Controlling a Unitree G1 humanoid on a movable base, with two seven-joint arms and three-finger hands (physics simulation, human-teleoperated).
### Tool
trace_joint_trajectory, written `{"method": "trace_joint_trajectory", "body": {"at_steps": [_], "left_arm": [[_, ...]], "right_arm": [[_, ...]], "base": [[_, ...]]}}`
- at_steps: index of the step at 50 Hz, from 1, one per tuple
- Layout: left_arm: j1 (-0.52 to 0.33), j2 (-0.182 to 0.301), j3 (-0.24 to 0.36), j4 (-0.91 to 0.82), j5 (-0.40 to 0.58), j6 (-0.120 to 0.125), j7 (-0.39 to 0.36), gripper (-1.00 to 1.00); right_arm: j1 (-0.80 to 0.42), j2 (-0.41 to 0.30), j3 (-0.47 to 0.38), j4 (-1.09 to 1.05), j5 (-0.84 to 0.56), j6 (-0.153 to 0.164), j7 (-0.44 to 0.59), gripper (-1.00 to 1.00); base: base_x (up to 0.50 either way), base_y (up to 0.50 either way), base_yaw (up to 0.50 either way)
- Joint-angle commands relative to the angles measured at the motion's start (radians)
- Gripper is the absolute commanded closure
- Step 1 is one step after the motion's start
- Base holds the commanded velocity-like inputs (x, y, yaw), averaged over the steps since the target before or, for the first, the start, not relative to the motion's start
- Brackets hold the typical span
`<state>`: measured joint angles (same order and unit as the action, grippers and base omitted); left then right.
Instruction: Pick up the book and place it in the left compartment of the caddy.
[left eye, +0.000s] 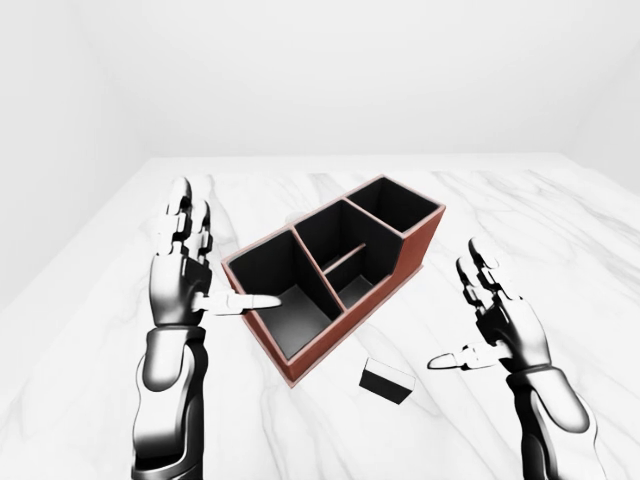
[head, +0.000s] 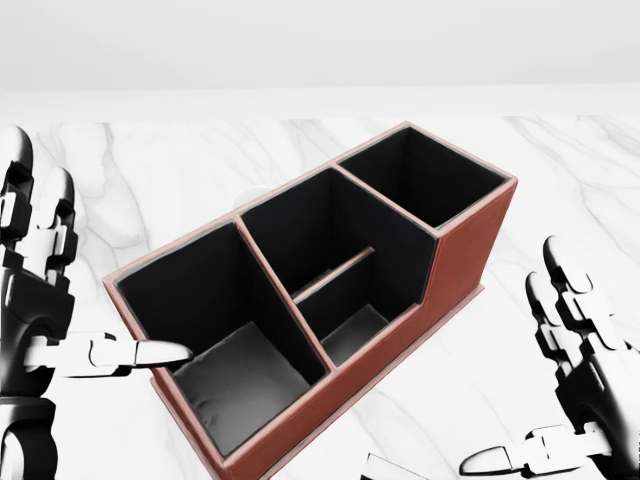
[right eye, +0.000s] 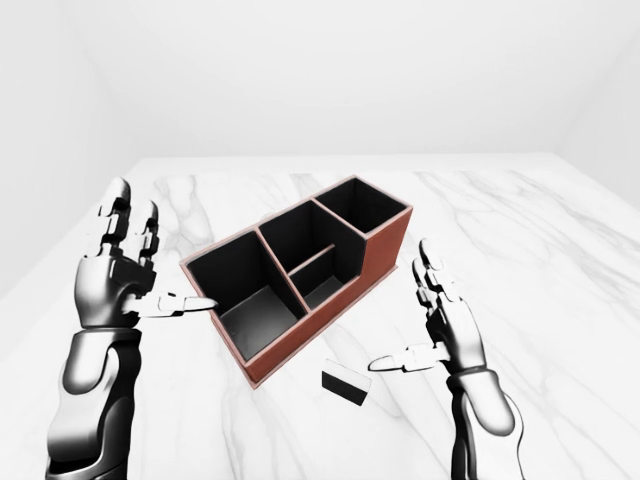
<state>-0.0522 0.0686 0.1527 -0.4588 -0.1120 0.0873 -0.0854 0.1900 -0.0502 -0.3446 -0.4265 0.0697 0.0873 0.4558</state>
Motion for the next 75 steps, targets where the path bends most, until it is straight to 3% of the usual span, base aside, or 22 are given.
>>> {"method": "trace_joint_trajectory", "body": {"at_steps": [1,29,52,66,71,72,75], "left_arm": [[-0.008,0.005,0.007,-0.012,-0.006,0.0,0.003,-1.0],[-0.019,0.012,0.018,-0.004,-0.011,0.0,0.004,-1.0],[-0.022,0.015,0.023,-0.011,-0.017,0.0,0.005,-1.0],[-0.023,0.016,0.023,-0.018,-0.018,0.0,0.005,-1.0],[-0.023,0.016,0.023,-0.018,-0.018,0.0,0.005,-1.0],[-0.023,0.016,0.023,-0.024,-0.018,0.0,0.006,-1.0],[-0.024,0.016,0.023,-0.018,-0.017,0.0,0.004,-1.0]], "right_arm": [[-0.006,-0.01,0.012,0.028,-0.078,0.0,-0.007,-1.0],[0.063,0.02,0.061,-0.06,-0.314,0.0,0.047,-1.0],[0.087,0.025,0.098,-0.029,-0.399,0.0,0.046,-1.0],[0.135,0.047,0.125,-0.053,-0.442,-0.047,0.044,-1.0],[0.135,0.047,0.125,-0.053,-0.442,-0.047,0.044,-1.0],[0.142,0.048,0.139,-0.029,-0.463,-0.068,0.029,-1.0],[0.142,0.045,0.146,-0.01,-0.472,-0.079,0.018,-1.0]], "base": [[0.0,0.0,0.0],[0.0,0.0,0.0],[0.0,0.0,0.0],[0.0,0.0,0.0],[0.0,0.0,0.0],[0.0,0.0,0.0],[0.0,0.0,0.0]]}}
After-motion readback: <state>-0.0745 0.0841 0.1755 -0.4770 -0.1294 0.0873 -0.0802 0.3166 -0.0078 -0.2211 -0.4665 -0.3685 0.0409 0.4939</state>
